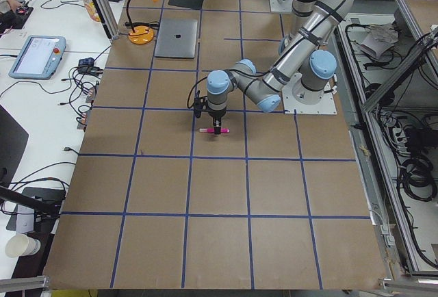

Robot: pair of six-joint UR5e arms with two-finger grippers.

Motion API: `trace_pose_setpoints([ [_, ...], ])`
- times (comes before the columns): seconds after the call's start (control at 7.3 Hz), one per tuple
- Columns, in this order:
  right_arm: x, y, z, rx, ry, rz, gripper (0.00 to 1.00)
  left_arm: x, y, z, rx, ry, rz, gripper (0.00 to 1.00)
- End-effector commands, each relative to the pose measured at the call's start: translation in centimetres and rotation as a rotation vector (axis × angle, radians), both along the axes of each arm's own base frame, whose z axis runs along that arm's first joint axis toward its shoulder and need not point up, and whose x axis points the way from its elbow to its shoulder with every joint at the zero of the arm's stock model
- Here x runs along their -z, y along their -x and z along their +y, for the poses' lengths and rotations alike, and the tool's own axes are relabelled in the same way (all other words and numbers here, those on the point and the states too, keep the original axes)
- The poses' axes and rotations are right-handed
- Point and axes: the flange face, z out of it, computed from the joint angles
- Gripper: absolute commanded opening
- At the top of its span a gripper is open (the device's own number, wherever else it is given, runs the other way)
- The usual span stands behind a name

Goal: Place pen and mouse around notebook

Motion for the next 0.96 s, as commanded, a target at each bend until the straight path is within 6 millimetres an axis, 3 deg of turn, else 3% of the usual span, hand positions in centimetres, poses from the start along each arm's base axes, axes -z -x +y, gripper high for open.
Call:
trace_pose_setpoints([
  [0.0, 0.7, 0.3, 0.3, -0.005, -0.039, 0.023, 1.0, 0.3, -0.3, 0.0, -0.019, 0.001, 0.0, 0.13],
  [0.14, 0.9, 0.4, 0.4, -0.004, -0.057, 0.029, 0.99, 0.4, -0.3, 0.0, -0.021, 0.0, 0.001, 0.0],
  [0.27, 1.0, 0.3, 0.5, 0.002, -0.061, 0.025, 0.89, 0.6, -0.3, 0.1, -0.021, -0.004, 0.004, 0.0],
  [0.41, 1.0, 0.3, 0.5, 0.006, -0.062, 0.024, 0.89, 0.8, -0.3, 0.1, -0.021, -0.007, 0.007, 0.0],
  [0.55, 1.0, 0.3, 0.5, 0.008, -0.062, 0.02, 0.81, 0.7, -0.4, 0.0, -0.019, -0.006, 0.004, 0.0],
  [0.82, 0.7, 0.2, 0.5, 0.008, -0.06, 0.022, 0.7, -1.6, 0.8, 0.0, -0.045, 0.008, -0.02, 0.0],
])
